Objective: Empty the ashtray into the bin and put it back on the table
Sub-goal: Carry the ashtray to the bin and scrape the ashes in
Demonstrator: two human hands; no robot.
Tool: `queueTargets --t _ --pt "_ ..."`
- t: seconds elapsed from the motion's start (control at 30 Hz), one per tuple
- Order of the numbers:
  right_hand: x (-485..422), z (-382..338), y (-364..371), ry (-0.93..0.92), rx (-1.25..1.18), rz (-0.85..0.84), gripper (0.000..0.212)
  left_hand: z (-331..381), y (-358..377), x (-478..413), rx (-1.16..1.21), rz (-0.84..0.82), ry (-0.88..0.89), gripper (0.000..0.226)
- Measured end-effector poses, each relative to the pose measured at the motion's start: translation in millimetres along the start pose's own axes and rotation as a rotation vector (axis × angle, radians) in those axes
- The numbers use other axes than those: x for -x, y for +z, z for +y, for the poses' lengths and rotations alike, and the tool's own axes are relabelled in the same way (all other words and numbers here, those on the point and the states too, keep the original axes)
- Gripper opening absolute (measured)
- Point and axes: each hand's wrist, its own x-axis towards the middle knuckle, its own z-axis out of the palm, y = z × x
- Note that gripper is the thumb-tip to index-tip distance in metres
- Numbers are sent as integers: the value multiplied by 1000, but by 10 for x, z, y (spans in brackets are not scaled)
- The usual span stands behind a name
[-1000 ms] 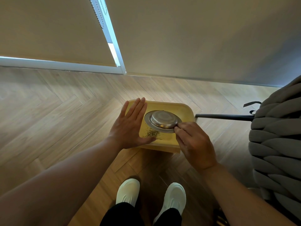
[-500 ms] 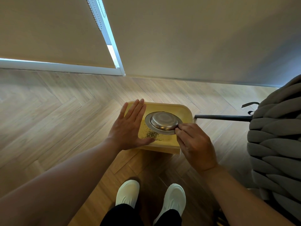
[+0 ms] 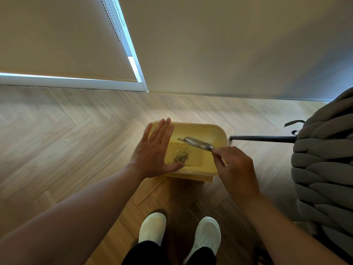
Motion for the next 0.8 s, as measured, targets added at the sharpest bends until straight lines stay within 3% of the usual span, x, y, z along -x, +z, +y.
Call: queueTargets --t 0.47,0.8 --pt "-197 65 -63 781 -529 -43 16 37 -115 52 156 17 14 111" --pt "-308 9 -101 971 -793 -137 20 14 -306 17 240 -45 28 120"
